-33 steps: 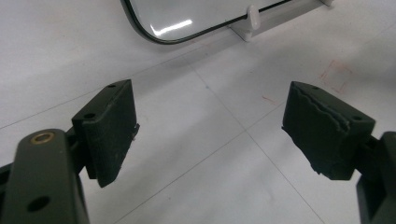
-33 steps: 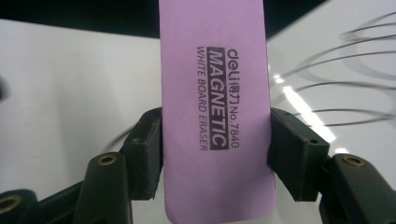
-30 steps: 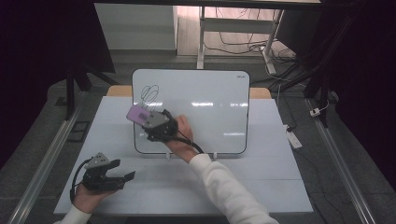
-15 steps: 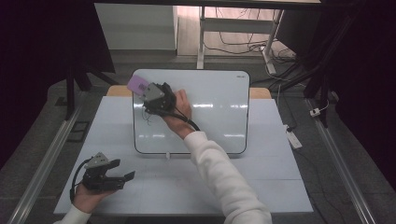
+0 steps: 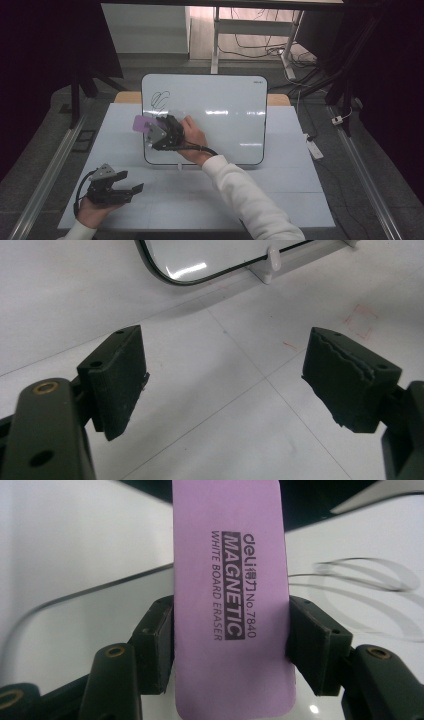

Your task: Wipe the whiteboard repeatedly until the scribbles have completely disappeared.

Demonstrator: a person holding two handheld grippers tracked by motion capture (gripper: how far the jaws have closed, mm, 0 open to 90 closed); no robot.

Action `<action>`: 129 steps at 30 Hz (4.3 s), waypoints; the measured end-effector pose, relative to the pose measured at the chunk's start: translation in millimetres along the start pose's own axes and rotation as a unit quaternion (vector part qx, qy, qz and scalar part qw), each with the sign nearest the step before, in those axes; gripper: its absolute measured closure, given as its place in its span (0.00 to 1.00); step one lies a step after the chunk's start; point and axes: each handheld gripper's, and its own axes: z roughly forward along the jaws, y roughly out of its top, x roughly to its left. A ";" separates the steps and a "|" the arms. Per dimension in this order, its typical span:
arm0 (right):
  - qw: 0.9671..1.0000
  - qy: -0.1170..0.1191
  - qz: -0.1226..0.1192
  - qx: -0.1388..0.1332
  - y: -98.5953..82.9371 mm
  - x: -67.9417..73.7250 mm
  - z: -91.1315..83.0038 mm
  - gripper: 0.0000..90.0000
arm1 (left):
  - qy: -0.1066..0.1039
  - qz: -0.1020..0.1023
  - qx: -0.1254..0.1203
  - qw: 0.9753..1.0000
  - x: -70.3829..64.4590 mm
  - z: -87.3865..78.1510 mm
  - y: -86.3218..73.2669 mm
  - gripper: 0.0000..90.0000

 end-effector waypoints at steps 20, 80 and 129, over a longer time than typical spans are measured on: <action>0.993 -0.097 0.061 0.015 14.4 -75.8 5.3 0.44 | 0.000 -0.002 0.000 1.000 1.2 0.1 -0.4 0.20; 0.972 -0.159 -0.092 0.148 -1.5 -54.1 -17.8 0.45 | 0.000 -0.004 0.000 1.000 3.0 -1.2 -1.0 0.20; 0.970 -0.146 -0.109 0.160 26.8 -48.9 3.3 0.45 | 0.002 -0.003 0.003 1.000 2.5 -1.7 -1.8 0.20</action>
